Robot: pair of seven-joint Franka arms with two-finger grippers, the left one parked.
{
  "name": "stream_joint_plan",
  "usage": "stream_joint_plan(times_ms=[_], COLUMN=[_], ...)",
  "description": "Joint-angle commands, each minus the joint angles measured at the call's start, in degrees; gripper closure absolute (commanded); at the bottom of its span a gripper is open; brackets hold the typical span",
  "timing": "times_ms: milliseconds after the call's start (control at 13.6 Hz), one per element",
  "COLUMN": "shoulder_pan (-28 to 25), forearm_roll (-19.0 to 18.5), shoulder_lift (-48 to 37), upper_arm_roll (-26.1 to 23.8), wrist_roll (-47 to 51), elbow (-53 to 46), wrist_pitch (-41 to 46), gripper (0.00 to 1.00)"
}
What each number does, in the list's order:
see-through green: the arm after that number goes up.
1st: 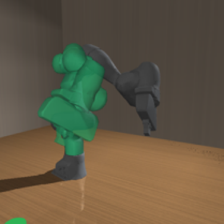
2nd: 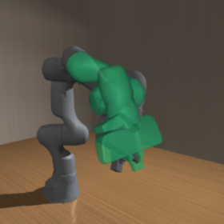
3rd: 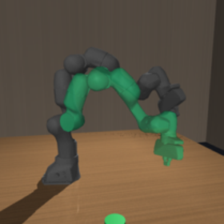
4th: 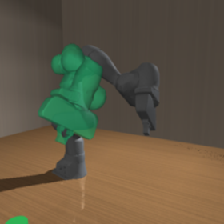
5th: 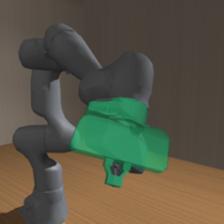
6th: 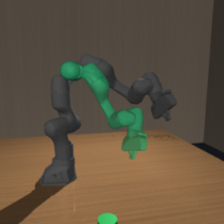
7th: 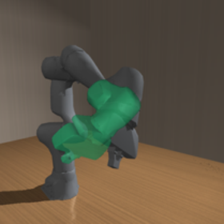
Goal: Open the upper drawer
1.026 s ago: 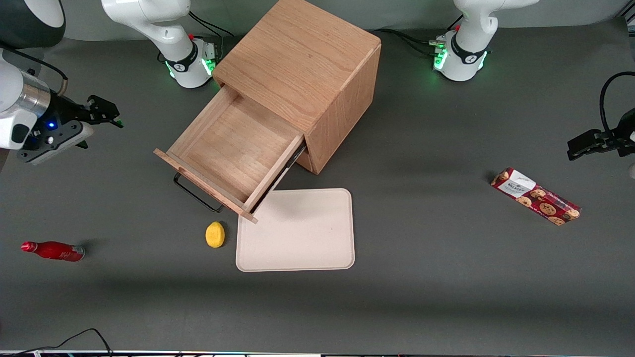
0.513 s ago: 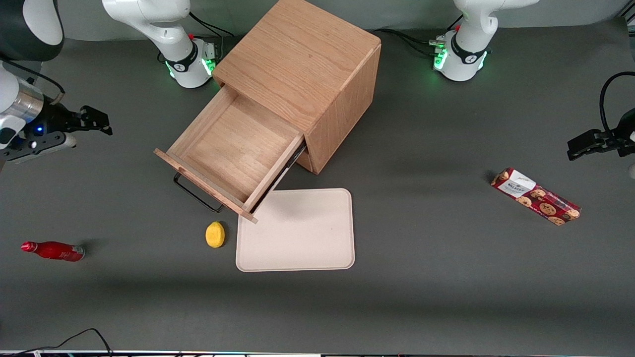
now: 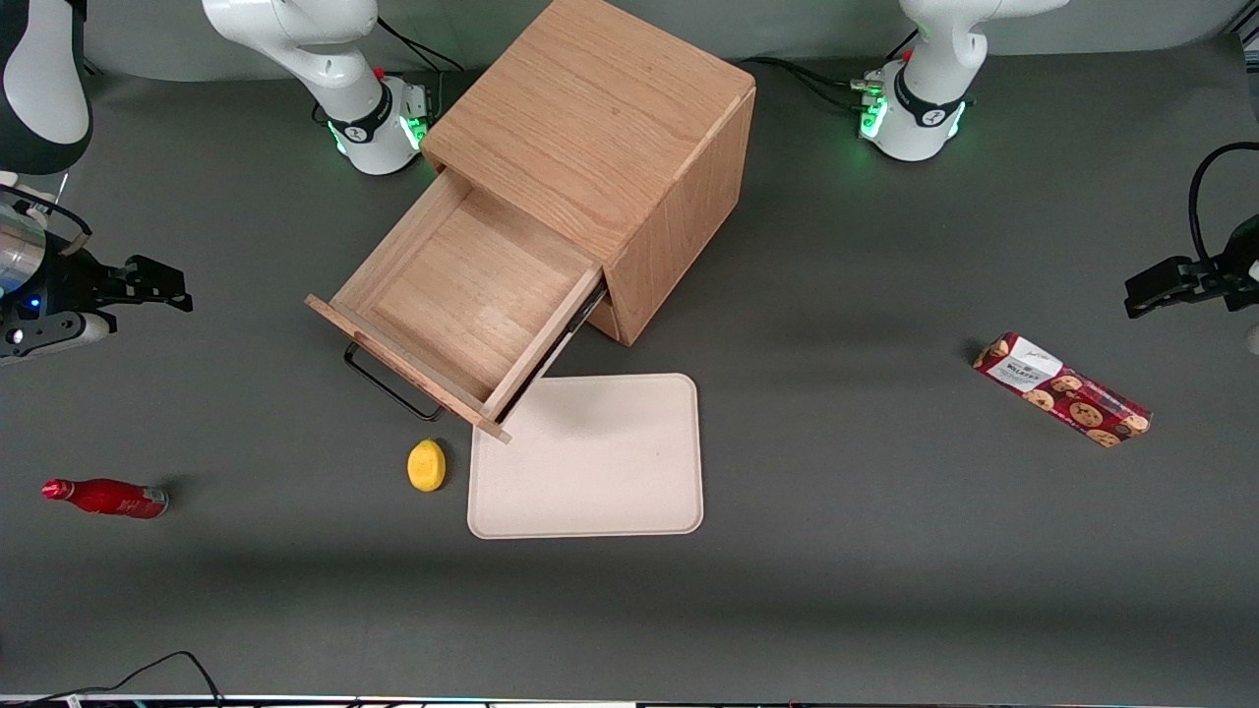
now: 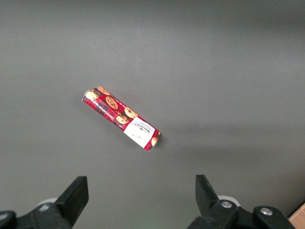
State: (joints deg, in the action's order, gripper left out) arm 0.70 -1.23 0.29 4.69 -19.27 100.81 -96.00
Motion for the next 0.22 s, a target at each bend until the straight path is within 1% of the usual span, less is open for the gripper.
stream_joint_plan(times_ms=[0,147], shoulder_pan=[-0.1,-0.2], forearm_roll=[-0.8,-0.8], shoulder_lift=[0.4,0.4], upper_arm_roll=[0.4,1.1], wrist_roll=[2.3,3.0], elbow=[-1.8,-1.9], wrist_pitch=[0.9,0.8], gripper=[0.0,0.0])
